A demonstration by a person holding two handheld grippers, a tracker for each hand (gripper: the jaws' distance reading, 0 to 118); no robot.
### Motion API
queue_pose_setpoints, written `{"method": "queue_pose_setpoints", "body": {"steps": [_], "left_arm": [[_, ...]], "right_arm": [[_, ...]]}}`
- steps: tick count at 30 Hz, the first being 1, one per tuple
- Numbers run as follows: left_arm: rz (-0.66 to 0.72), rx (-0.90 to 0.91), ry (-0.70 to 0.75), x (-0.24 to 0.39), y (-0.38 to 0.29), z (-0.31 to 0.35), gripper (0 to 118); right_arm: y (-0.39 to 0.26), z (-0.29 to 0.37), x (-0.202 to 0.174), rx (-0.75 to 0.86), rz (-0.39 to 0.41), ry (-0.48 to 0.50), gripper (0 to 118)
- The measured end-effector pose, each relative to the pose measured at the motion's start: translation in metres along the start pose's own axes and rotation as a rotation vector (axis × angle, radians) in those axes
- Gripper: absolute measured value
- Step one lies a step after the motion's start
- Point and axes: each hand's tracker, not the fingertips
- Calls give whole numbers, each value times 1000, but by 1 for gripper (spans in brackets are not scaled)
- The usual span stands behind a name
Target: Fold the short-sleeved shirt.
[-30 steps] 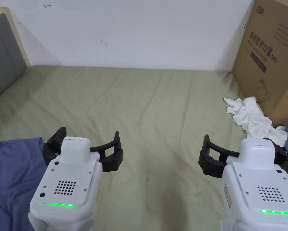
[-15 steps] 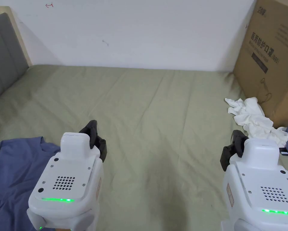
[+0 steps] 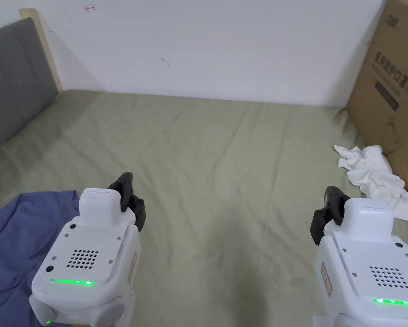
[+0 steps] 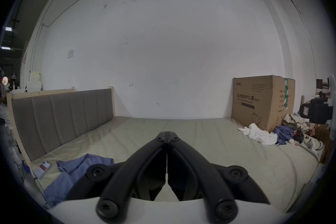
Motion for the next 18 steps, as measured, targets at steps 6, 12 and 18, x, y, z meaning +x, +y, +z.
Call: {"method": "queue_pose_setpoints", "body": {"steps": [6,12,18], "left_arm": [[-20,-4,148,-61,3,20,3],[-49,-17,332,-140,8,56,3],[-49,-73,488,-210,11,99,3]], "right_arm": [[9,-18,-59,21,23,155,2],[20,-29,-139,38,29,339,2],[25,-24,-213,42,15,499,2]]}}
